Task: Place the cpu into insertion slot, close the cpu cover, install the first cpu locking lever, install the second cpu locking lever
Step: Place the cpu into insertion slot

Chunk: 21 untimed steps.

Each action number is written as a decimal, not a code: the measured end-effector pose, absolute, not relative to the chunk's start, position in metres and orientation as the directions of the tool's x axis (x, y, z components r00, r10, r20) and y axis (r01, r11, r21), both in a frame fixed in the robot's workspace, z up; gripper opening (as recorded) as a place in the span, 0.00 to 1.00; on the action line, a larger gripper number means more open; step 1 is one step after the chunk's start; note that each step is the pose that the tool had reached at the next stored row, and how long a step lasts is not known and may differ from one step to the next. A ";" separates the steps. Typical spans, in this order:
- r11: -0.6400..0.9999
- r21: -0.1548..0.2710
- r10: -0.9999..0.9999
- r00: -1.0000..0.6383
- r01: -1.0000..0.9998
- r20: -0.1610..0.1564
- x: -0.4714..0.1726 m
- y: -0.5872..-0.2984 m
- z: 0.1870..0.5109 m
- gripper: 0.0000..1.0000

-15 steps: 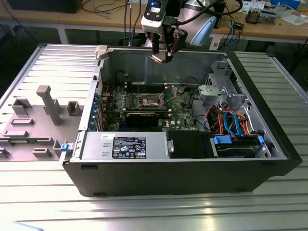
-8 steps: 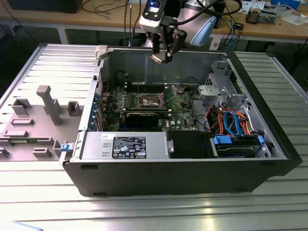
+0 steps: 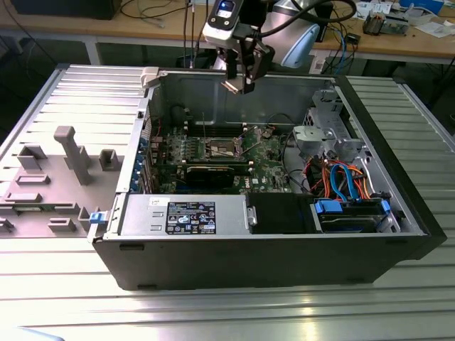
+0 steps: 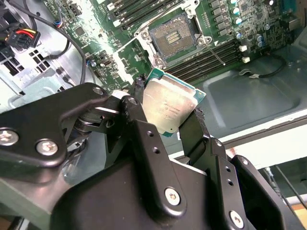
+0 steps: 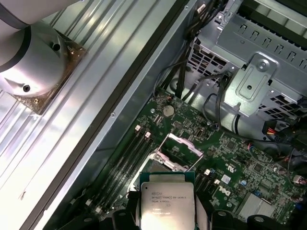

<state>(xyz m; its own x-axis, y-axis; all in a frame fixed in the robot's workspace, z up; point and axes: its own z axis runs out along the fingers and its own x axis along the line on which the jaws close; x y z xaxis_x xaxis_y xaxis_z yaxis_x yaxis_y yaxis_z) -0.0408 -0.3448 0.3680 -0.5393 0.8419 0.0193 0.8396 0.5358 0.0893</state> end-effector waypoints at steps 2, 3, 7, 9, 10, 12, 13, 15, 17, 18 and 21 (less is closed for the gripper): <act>0.520 0.089 0.852 -0.523 0.850 0.019 -0.041 -0.345 0.368 0.54; 0.511 0.089 0.858 -0.514 0.855 0.019 -0.041 -0.345 0.368 0.54; 0.487 0.089 0.871 -0.490 0.869 0.019 -0.041 -0.345 0.368 0.54; 0.478 0.089 0.876 -0.482 0.874 0.019 -0.041 -0.345 0.368 0.54; 0.474 0.089 0.878 -0.477 0.876 0.019 -0.041 -0.345 0.367 0.54; 0.463 0.089 0.884 -0.466 0.882 0.019 -0.041 -0.345 0.367 0.54; 0.453 0.089 0.890 -0.456 0.887 0.019 -0.041 -0.345 0.367 0.54; 0.434 0.089 0.899 -0.437 0.896 0.019 -0.041 -0.345 0.367 0.54; 0.423 0.089 0.905 -0.426 0.902 0.019 -0.041 -0.345 0.367 0.54; 0.411 0.089 0.910 -0.414 0.907 0.019 -0.041 -0.345 0.367 0.54; 0.387 0.089 0.921 -0.390 0.918 0.019 -0.041 -0.345 0.367 0.54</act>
<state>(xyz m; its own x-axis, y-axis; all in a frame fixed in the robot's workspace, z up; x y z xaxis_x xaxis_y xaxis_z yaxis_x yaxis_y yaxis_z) -0.0409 -0.3448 0.3665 -0.3896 0.9208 0.0194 0.9179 0.3866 0.0893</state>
